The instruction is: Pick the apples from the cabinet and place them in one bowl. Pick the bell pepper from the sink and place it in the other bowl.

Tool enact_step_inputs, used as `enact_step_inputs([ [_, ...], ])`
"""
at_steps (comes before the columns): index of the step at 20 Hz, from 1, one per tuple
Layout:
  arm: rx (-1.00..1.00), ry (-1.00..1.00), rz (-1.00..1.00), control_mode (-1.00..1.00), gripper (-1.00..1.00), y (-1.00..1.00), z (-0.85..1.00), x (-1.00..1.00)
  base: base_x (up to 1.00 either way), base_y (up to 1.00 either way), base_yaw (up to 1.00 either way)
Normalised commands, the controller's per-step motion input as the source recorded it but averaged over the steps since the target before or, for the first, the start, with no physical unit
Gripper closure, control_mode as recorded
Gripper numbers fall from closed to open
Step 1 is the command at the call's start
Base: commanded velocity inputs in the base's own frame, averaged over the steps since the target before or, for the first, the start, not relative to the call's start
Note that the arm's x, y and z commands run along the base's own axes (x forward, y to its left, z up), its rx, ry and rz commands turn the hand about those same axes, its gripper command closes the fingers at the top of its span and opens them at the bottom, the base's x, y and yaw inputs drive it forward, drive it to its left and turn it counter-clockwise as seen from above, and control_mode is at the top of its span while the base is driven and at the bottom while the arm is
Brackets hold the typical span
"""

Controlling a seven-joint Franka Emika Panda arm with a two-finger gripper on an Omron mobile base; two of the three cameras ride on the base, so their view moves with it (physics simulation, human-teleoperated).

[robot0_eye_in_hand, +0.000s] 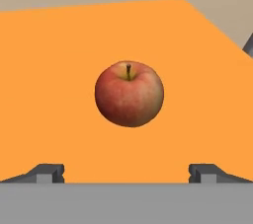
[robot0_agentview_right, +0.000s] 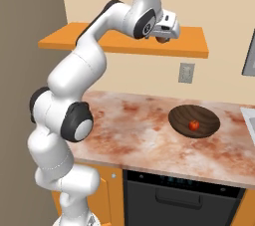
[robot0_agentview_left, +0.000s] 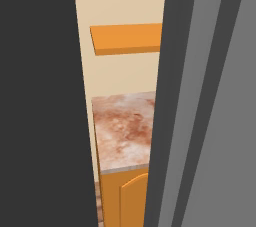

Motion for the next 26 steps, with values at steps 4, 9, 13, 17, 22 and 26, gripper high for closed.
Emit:
enact_step_inputs([
  [4,0.00,0.01,-0.01,-1.00,-1.00,-0.06,0.00,0.15,0.00,0.00,0.00],
  [9,0.00,0.05,0.00,-1.00,-1.00,-0.06,0.00,0.16,0.00,0.00,0.00],
  [13,0.01,0.04,0.00,-1.00,-1.00,-0.07,0.00,0.17,0.00,0.00,0.00],
  [17,0.02,0.01,0.00,-1.00,-1.00,-0.06,0.00,0.19,0.00,0.00,0.00],
  [22,0.03,0.00,0.00,-1.00,-1.00,-0.06,0.00,0.18,0.00,0.00,0.00],
  [26,0.03,0.00,0.00,-1.00,-1.00,-0.05,0.00,0.18,0.00,0.00,0.00],
])
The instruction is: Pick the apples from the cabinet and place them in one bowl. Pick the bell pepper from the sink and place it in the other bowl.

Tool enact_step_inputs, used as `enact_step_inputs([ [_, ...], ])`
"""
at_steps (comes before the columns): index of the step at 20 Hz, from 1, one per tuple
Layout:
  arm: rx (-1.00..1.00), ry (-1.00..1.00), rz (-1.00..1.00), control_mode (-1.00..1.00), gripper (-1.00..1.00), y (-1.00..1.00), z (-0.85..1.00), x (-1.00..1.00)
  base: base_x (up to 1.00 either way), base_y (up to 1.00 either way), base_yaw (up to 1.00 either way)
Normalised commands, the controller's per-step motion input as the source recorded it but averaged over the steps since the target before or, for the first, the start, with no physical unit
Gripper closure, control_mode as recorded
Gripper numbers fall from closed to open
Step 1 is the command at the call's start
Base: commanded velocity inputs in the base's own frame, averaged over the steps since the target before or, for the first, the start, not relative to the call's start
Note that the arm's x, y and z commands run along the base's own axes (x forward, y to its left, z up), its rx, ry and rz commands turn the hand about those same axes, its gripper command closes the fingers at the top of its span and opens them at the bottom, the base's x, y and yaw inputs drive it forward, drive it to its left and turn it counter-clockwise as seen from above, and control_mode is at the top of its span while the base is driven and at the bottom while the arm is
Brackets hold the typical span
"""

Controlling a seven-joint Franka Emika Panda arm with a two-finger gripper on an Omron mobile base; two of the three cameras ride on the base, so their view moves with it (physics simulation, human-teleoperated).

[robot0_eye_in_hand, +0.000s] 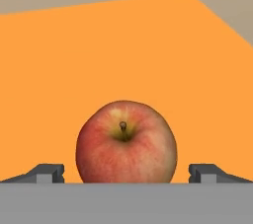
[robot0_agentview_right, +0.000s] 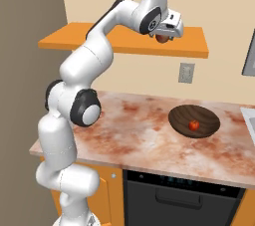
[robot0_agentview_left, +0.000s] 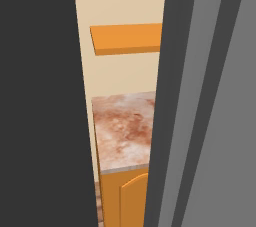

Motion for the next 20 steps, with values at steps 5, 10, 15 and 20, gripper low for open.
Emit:
enact_step_inputs([
  [5,0.03,0.00,0.00,-1.00,-1.00,-0.04,0.00,0.12,0.00,0.00,0.00],
  [10,0.04,0.01,0.00,-1.00,-1.00,-0.04,0.00,0.05,0.00,0.00,0.00],
  [15,0.03,0.00,0.00,-1.00,1.00,-0.04,-0.04,0.00,0.00,0.00,0.00],
  [20,0.03,0.00,0.00,-1.00,1.00,-0.01,-0.05,0.00,0.00,0.00,0.00],
])
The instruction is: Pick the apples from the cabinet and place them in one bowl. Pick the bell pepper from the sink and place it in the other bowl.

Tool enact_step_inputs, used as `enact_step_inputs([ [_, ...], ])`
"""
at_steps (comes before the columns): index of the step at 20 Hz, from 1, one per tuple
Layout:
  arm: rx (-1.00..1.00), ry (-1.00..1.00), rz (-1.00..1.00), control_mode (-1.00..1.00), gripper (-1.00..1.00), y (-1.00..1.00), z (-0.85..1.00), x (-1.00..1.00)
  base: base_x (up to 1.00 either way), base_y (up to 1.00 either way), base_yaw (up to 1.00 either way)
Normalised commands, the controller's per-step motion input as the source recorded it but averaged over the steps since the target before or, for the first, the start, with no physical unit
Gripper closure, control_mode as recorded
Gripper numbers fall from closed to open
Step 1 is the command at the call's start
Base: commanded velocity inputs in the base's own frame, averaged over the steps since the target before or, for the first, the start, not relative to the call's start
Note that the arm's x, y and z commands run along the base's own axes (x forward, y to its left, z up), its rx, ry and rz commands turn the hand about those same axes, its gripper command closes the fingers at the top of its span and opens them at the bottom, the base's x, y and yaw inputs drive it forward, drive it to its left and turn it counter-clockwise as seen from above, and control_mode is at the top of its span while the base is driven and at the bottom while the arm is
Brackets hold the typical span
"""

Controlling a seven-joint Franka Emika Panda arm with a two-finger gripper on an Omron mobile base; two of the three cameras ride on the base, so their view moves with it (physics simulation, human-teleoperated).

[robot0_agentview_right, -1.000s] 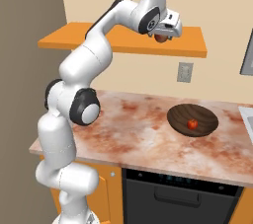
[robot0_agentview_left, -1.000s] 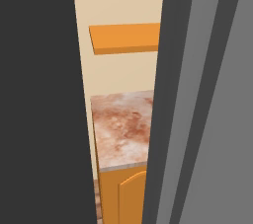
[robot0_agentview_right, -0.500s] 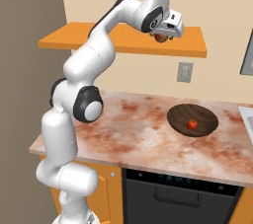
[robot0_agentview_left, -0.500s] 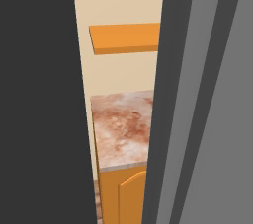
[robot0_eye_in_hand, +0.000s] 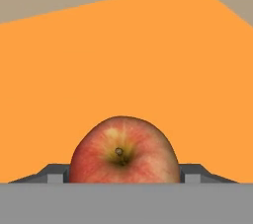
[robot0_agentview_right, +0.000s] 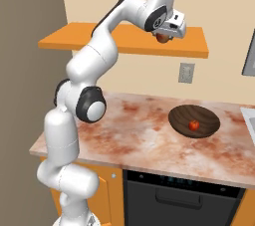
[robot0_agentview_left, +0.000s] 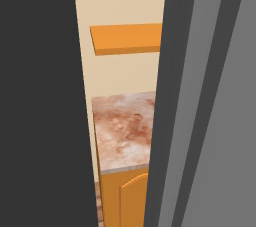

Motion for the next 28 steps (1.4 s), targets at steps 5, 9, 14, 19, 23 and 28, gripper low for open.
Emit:
enact_step_inputs([
  [5,0.03,0.00,0.00,-1.00,1.00,-0.05,0.00,-0.19,0.00,0.00,0.00],
  [9,0.01,-0.01,0.00,-1.00,1.00,-0.05,0.00,-0.46,0.00,0.00,0.00],
  [14,0.00,-0.06,0.00,-1.00,1.00,-0.08,0.00,-0.57,0.00,0.00,0.00],
  [19,0.00,-0.03,0.00,-1.00,1.00,-0.07,0.00,-0.59,0.00,0.00,0.00],
  [23,0.00,-0.01,0.00,-1.00,1.00,-0.07,-0.01,-0.56,0.00,0.00,0.00],
  [28,0.00,0.00,0.00,-1.00,1.00,-0.06,-0.03,-0.52,0.00,0.00,0.00],
])
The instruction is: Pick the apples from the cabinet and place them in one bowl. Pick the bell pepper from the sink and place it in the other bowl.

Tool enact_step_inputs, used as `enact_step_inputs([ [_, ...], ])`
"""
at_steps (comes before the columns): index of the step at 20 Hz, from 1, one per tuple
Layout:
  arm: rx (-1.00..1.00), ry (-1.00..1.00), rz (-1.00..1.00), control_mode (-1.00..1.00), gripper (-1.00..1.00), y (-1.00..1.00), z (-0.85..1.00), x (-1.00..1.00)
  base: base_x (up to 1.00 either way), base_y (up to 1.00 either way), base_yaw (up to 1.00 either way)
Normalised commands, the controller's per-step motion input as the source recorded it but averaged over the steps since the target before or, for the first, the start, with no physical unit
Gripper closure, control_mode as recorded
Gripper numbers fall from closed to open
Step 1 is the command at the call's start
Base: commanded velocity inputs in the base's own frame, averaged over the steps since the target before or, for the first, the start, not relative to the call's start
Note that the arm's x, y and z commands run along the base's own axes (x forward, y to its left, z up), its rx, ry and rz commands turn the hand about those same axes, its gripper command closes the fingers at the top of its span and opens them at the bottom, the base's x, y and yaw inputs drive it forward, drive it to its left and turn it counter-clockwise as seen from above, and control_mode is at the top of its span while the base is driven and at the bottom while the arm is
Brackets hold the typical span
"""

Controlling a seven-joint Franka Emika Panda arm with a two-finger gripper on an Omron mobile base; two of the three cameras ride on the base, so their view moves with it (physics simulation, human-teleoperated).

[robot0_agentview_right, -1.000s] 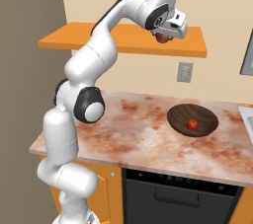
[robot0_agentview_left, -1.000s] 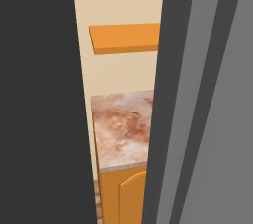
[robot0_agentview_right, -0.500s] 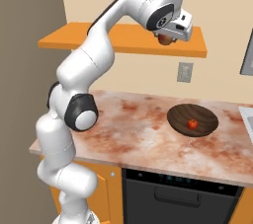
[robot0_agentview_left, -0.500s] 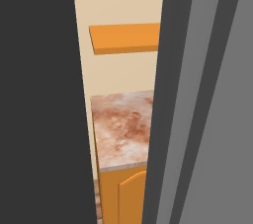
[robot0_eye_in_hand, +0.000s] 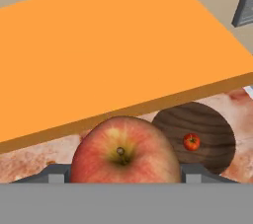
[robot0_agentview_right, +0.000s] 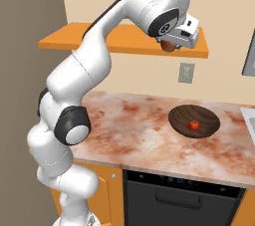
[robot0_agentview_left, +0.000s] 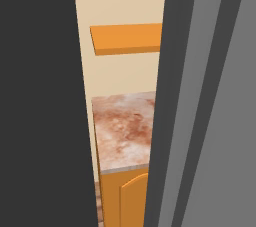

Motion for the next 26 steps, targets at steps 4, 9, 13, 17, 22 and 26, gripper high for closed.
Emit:
enact_step_inputs([
  [4,0.00,0.00,0.00,-1.00,1.00,-0.08,-0.03,-0.54,0.00,0.00,0.00],
  [9,0.00,0.00,0.00,-1.00,1.00,-0.06,-0.08,-0.53,0.00,0.00,0.00],
  [13,0.00,0.00,0.00,-1.00,1.00,-0.02,-0.18,-0.46,0.00,0.00,0.00],
  [17,0.00,0.00,0.00,-1.00,1.00,0.00,-0.25,-0.39,0.00,0.00,0.00],
  [22,0.00,0.00,0.00,-1.00,1.00,0.04,-0.34,-0.28,0.00,0.00,0.00],
  [26,0.00,0.00,0.00,-1.00,1.00,0.02,-0.37,-0.14,0.00,0.00,0.00],
])
